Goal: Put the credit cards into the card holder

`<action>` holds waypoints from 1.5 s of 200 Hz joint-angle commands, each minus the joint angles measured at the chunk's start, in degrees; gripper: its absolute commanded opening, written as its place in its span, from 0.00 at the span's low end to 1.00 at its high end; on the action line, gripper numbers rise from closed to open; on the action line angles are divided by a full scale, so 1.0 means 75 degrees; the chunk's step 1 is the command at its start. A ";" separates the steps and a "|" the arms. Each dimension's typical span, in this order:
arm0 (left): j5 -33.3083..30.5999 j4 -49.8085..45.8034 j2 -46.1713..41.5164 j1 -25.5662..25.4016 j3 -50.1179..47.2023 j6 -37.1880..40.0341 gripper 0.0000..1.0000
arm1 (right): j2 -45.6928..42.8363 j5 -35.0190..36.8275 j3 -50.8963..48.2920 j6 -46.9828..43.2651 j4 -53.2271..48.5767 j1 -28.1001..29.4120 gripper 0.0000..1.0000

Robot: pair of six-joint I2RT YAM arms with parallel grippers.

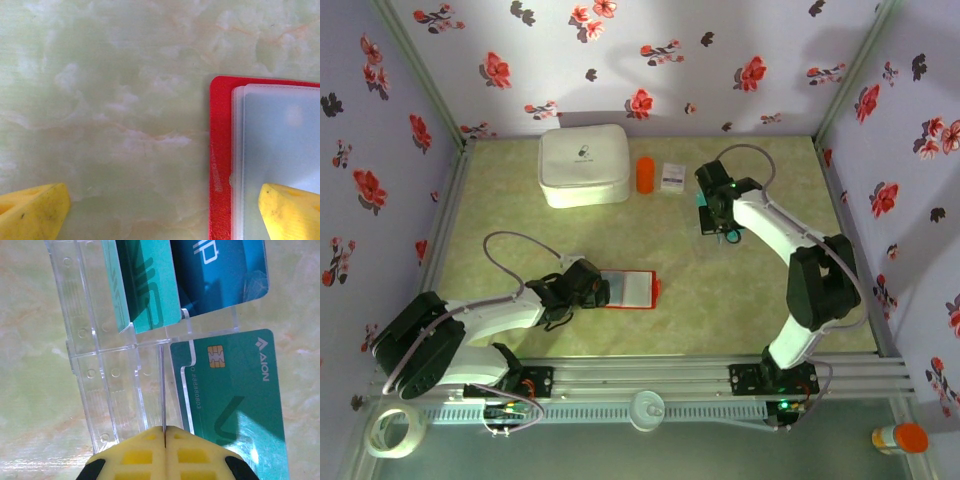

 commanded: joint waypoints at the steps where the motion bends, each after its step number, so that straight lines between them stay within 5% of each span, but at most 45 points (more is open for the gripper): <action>1: -0.0252 -0.0624 0.0104 0.0055 -0.0234 -0.0197 0.99 | -0.0370 -0.0447 0.0178 -0.0055 -0.0156 -0.0069 0.00; 74: -0.0243 -0.0654 0.0086 0.0055 -0.0244 -0.0198 0.99 | -0.1750 -0.2210 0.0082 0.0599 0.0295 0.0109 0.00; 141: -0.0287 -0.0750 0.0051 0.0049 -0.0276 -0.0256 0.99 | -0.2382 -0.3081 -0.1744 0.2245 0.2805 0.1682 0.00; 216: -0.0321 -0.0836 -0.0049 0.0058 -0.0311 -0.0333 0.99 | -0.1319 -0.3303 -0.2948 0.3446 0.5175 0.3106 0.00; 300: -0.0333 -0.0910 -0.0158 0.0054 -0.0294 -0.0341 0.99 | -0.0300 -0.3239 -0.2914 0.3717 0.5646 0.3651 0.00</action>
